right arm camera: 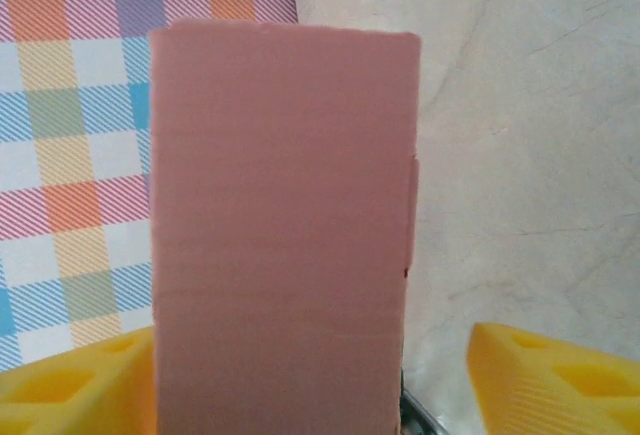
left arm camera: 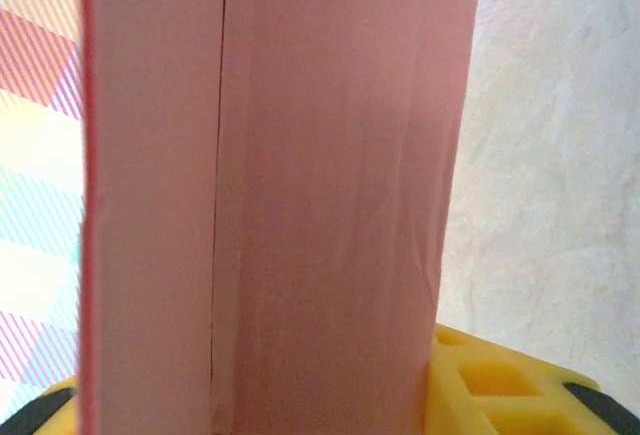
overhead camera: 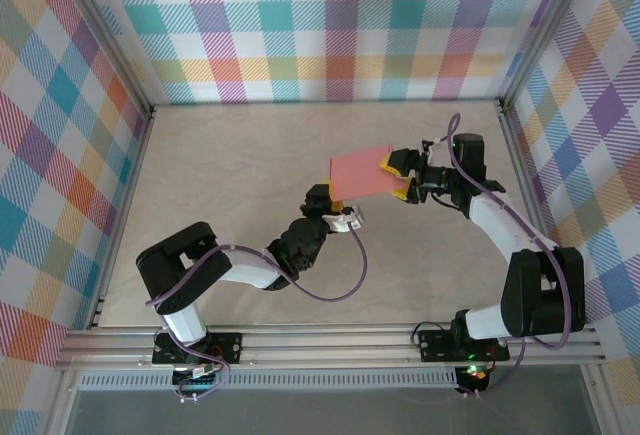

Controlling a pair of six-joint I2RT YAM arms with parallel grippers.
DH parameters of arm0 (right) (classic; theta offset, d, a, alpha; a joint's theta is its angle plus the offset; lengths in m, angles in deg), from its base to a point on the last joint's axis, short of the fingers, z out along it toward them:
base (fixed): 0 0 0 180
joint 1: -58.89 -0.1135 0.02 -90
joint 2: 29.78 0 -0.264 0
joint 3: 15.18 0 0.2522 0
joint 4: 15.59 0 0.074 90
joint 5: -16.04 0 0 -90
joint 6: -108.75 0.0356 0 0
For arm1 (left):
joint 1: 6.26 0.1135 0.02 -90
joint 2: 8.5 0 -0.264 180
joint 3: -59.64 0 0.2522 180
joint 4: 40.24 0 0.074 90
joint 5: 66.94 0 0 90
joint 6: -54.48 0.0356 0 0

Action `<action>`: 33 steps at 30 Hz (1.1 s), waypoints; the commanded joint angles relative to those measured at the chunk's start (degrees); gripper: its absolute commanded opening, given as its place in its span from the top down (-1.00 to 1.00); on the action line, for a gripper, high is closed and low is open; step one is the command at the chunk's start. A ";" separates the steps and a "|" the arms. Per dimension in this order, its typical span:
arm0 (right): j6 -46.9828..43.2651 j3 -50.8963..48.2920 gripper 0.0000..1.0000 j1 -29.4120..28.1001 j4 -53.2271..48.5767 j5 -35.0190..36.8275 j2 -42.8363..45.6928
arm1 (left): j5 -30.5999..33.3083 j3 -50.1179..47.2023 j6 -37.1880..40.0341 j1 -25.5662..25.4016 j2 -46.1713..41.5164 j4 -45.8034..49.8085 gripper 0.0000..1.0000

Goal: Fold the paper box

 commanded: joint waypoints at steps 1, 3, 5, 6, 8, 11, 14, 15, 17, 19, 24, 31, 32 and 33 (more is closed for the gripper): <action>-3.86 1.53 -0.68 0.48 -5.07 3.69 2.75 | -0.89 1.45 -4.83 -0.53 -3.48 5.51 0.19; -5.92 1.53 -0.74 1.15 -7.34 6.34 4.07 | -1.98 1.93 -7.70 -0.44 -5.32 12.32 0.19; -7.60 1.70 -0.76 2.01 -9.64 8.88 5.45 | -3.52 2.58 -11.04 -0.21 -7.10 19.09 0.17; -8.38 1.54 -0.77 2.49 -10.40 9.76 6.14 | -4.23 2.79 -12.74 -0.02 -7.91 21.94 0.17; -9.23 1.36 -0.78 3.24 -11.29 10.53 7.22 | -7.37 3.93 -16.35 0.75 -9.63 30.34 0.15; -12.41 2.20 -0.78 3.36 -15.83 12.47 8.54 | -12.86 6.25 -22.73 2.29 -11.96 43.26 0.12; -18.20 2.63 -0.78 3.40 -20.33 14.30 10.56 | -19.44 7.50 -26.87 4.22 -13.56 51.41 0.12; -19.93 2.81 -0.77 3.40 -21.97 15.77 11.44 | -22.02 8.54 -27.79 5.08 -13.81 55.04 0.12; -24.58 4.03 -0.75 3.24 -27.04 19.14 12.83 | -25.69 10.95 -29.31 6.23 -13.64 62.00 0.12; -29.53 5.74 -0.75 3.14 -32.14 23.20 14.29 | -28.56 12.96 -30.04 6.71 -13.25 67.08 0.12; -40.54 10.06 -0.72 0.90 -41.58 31.90 16.51 | -34.83 16.49 -31.38 7.08 -14.15 78.29 0.12; -55.48 14.03 -0.57 -10.40 -48.06 45.10 16.07 | -40.90 21.59 -32.67 8.33 -14.08 94.79 0.12; -58.36 13.91 -0.55 -12.17 -48.32 45.74 16.11 | -41.13 21.50 -32.34 8.42 -14.16 95.54 0.12; -62.55 13.16 -0.54 -14.10 -48.06 45.49 16.46 | -41.26 21.54 -32.18 8.43 -14.16 96.46 0.12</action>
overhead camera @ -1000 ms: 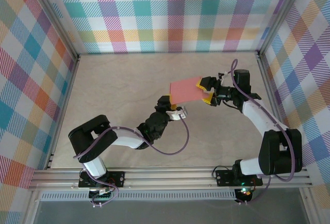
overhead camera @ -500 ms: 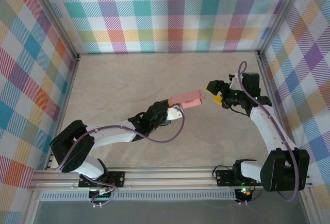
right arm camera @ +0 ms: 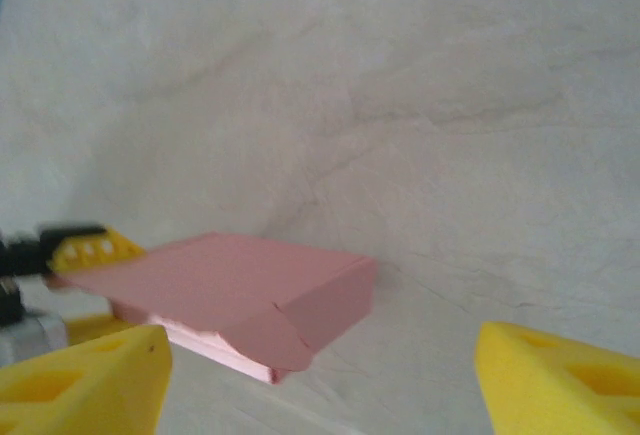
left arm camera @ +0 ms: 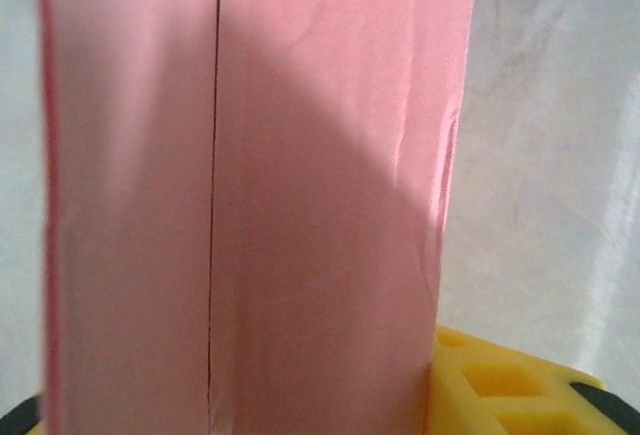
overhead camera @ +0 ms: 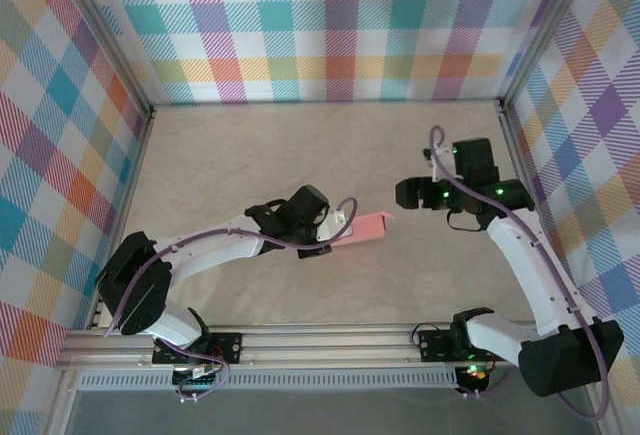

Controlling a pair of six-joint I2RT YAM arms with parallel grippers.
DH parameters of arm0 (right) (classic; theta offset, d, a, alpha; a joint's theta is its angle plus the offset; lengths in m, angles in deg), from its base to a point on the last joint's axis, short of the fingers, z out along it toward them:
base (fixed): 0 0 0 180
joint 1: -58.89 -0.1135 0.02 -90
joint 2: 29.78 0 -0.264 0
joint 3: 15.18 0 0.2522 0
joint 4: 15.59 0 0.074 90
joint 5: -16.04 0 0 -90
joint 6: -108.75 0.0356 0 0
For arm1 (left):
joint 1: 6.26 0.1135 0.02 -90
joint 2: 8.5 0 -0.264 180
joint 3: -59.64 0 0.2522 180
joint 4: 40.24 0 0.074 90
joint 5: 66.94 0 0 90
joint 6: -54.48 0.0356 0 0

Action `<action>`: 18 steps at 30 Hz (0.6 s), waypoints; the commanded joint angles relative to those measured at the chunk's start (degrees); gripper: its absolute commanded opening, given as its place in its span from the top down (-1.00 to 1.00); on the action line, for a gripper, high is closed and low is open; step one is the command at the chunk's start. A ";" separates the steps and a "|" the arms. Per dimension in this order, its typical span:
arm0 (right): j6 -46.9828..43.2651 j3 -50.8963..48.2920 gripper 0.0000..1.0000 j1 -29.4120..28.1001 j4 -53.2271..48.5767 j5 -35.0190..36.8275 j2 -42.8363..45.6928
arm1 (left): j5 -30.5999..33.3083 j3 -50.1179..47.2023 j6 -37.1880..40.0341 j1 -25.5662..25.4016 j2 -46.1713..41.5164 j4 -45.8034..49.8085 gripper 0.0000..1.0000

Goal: Fold the paper box

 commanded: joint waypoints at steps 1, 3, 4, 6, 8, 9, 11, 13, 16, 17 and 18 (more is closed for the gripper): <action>-14.71 -0.65 -0.53 -5.58 -3.40 5.68 1.02 | -3.98 1.73 -0.68 0.98 -1.64 9.42 0.12; -18.59 -2.58 -0.43 -8.39 -2.21 4.27 1.90 | -5.24 2.74 -0.61 1.40 -1.68 11.63 0.12; -20.87 -3.67 -0.19 -9.24 -1.53 2.45 2.38 | -6.39 3.40 -0.45 1.58 -1.59 13.04 0.12; -24.02 -5.55 0.05 -10.51 0.01 -0.51 3.34 | -8.09 4.47 -0.55 2.12 -1.22 14.74 0.12; -26.77 -7.39 0.17 -10.99 1.68 -4.10 4.32 | -9.07 5.06 -0.49 2.36 -0.60 15.65 0.12; -28.08 -8.06 0.19 -11.18 2.18 -5.46 4.43 | -9.49 5.03 -0.39 2.44 -0.23 16.02 0.11; -29.06 -8.55 0.19 -11.37 2.80 -4.94 4.01 | -9.51 5.32 -0.21 2.43 0.42 16.58 0.11; -29.90 -8.72 0.20 -11.40 3.18 -3.71 3.02 | -9.56 5.67 -0.03 2.45 0.89 16.83 0.11; -31.37 -8.75 0.22 -11.39 3.19 -4.31 1.44 | -9.72 5.52 0.12 2.45 0.98 16.20 0.11; -31.81 -8.85 0.23 -11.38 3.18 -4.76 1.08 | -9.81 5.54 0.07 2.37 0.98 16.02 0.11; -32.33 -9.09 0.25 -11.39 3.52 -5.42 0.62 | -9.75 5.52 0.12 2.44 1.13 15.85 0.11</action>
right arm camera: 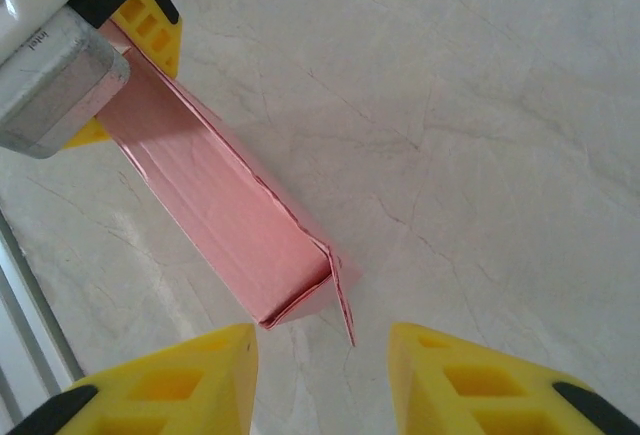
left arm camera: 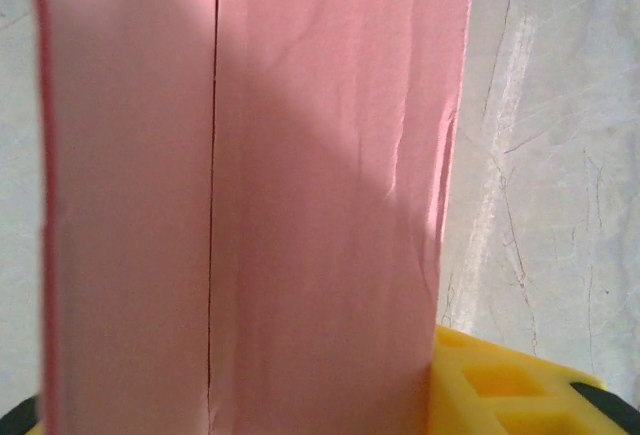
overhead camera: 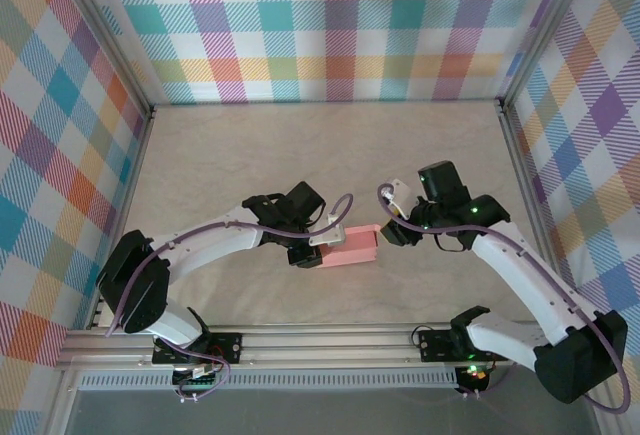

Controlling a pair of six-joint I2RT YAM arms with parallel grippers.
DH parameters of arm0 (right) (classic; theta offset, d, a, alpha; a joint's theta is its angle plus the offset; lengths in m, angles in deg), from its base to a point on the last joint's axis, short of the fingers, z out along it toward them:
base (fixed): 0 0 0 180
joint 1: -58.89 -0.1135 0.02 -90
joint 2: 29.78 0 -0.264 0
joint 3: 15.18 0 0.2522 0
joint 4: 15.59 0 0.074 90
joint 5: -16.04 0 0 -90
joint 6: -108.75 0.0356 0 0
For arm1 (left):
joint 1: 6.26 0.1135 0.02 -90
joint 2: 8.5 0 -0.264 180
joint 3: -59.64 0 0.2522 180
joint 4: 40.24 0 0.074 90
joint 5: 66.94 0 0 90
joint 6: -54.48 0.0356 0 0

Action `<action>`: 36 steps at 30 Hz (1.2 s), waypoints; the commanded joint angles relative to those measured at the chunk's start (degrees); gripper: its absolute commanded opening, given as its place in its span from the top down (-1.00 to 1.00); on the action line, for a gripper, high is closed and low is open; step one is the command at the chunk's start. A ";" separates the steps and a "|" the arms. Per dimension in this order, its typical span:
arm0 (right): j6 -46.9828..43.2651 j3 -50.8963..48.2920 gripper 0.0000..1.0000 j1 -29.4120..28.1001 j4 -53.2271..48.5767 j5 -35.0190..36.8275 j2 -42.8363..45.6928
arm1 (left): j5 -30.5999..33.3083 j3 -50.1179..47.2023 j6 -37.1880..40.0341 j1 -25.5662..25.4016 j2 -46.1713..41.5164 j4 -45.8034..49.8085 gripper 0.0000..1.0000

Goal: Fold the paper box

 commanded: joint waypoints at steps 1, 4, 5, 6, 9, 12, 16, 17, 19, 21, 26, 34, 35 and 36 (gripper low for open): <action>-4.56 -1.21 0.27 -0.35 1.58 -3.46 -1.45 | -1.71 1.51 0.19 0.42 0.50 1.50 0.11; -6.06 -2.63 0.29 -0.35 2.17 -4.80 -2.71 | -1.65 1.51 0.26 0.44 0.85 1.63 0.11; -6.07 -2.89 0.31 -0.39 2.46 -5.38 -3.10 | -1.58 1.45 0.27 0.48 0.84 1.68 0.11; -6.00 -3.33 0.35 -0.36 3.08 -6.01 -3.48 | -1.64 1.26 0.33 0.48 0.85 1.53 0.11; -5.46 -4.50 0.73 -0.29 4.36 -7.25 -4.44 | -1.73 0.81 0.81 0.42 0.89 1.07 0.11; -5.19 -4.59 0.74 -0.27 4.13 -7.29 -5.64 | -1.82 0.71 0.85 0.48 1.05 0.89 0.11; -5.20 -4.08 0.82 -0.31 3.55 -7.23 -6.71 | -1.73 0.62 0.93 0.47 1.21 0.71 0.11; -5.20 -3.90 0.90 -0.26 3.38 -7.34 -6.87 | -1.66 0.63 0.93 0.44 1.20 0.56 0.12; -5.19 -3.56 1.00 -0.31 3.13 -7.54 -7.22 | -1.49 0.60 0.98 0.48 1.20 0.49 0.11; -5.24 -3.39 1.00 -0.32 2.72 -7.58 -7.33 | -1.47 0.49 0.93 0.44 1.22 0.40 0.11; -4.79 -3.38 0.32 -0.33 2.80 -5.57 -6.18 | -1.24 0.37 1.05 0.46 1.13 0.44 0.12; -5.96 -4.43 -0.05 0.56 3.97 0.93 -2.66 | -0.98 -0.13 1.62 0.42 0.45 0.64 0.11; -5.98 -4.24 -0.07 0.65 3.97 1.19 -2.84 | -0.88 -0.17 1.71 0.44 0.41 0.69 0.11; -6.07 -4.03 -0.09 0.92 4.10 1.16 -3.07 | -0.78 -0.26 1.74 0.47 0.34 0.67 0.11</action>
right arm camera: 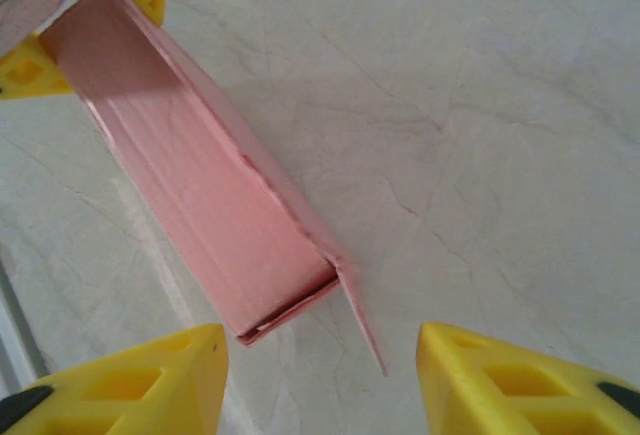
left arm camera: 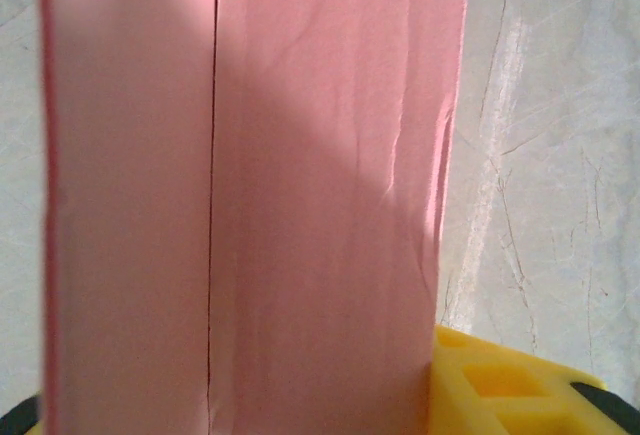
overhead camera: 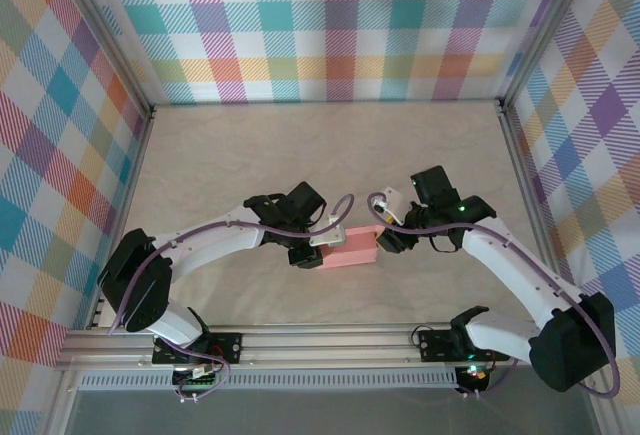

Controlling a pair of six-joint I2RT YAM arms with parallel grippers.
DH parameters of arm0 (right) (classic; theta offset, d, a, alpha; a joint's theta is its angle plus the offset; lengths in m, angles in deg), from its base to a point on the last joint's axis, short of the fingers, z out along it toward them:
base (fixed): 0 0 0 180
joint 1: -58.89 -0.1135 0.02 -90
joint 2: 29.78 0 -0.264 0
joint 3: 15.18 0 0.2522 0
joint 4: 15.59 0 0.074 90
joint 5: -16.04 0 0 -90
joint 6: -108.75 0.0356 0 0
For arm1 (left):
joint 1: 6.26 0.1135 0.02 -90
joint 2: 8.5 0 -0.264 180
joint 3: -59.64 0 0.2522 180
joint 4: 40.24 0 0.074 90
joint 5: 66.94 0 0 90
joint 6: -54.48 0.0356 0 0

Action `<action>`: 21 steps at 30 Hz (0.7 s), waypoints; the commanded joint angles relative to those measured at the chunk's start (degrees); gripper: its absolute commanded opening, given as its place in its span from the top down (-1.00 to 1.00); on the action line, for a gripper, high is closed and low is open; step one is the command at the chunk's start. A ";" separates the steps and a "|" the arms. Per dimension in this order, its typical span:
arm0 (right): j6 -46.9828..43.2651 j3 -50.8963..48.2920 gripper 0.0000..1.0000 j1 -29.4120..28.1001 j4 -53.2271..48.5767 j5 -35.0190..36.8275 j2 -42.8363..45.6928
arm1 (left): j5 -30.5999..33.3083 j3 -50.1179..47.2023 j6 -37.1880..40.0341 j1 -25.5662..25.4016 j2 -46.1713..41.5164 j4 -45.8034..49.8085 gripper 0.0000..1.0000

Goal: Fold the paper box

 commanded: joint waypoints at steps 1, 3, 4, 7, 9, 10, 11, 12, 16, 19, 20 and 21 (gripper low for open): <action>-1.22 0.36 -0.13 0.69 0.52 1.22 -0.36 | -0.25 -0.34 1.39 0.45 -0.23 0.97 0.11; -1.34 0.67 -0.17 1.64 0.69 -0.38 -1.62 | -0.24 -0.35 1.35 0.43 -0.14 0.91 0.11; -1.69 1.10 -0.18 2.01 0.12 -1.25 -2.57 | -0.28 -0.30 1.37 0.39 -0.05 0.89 0.11; -2.74 2.85 -0.09 2.38 -1.95 -3.79 -5.15 | -0.71 -0.35 1.26 0.46 0.04 0.80 0.12; -3.10 3.67 0.03 2.38 -3.04 -5.92 -6.60 | -1.06 -0.35 1.18 0.42 0.17 0.63 0.12; -3.30 4.00 0.13 2.38 -3.55 -6.73 -7.10 | -1.10 -0.35 1.19 0.42 0.31 0.54 0.12; -3.41 4.21 0.27 2.38 -3.98 -7.25 -7.51 | -1.15 -0.35 1.18 0.46 0.53 0.53 0.12; -3.55 4.47 0.49 2.38 -4.51 -7.76 -7.93 | -1.19 -0.35 1.15 0.43 0.62 0.53 0.12; -3.61 5.09 1.00 2.38 -6.66 -8.70 -8.06 | -1.25 -0.35 1.09 0.45 0.92 0.47 0.12; -3.44 5.37 1.00 2.40 -7.90 -9.14 -7.41 | -1.58 -0.24 1.26 0.46 1.05 0.44 0.12; -3.26 5.45 1.00 2.37 -8.04 -9.10 -7.09 | -1.67 -0.13 1.22 0.44 1.01 0.44 0.12; -2.95 5.40 0.95 2.39 -7.96 -8.80 -6.69 | -1.77 -0.08 1.19 0.46 1.01 0.43 0.12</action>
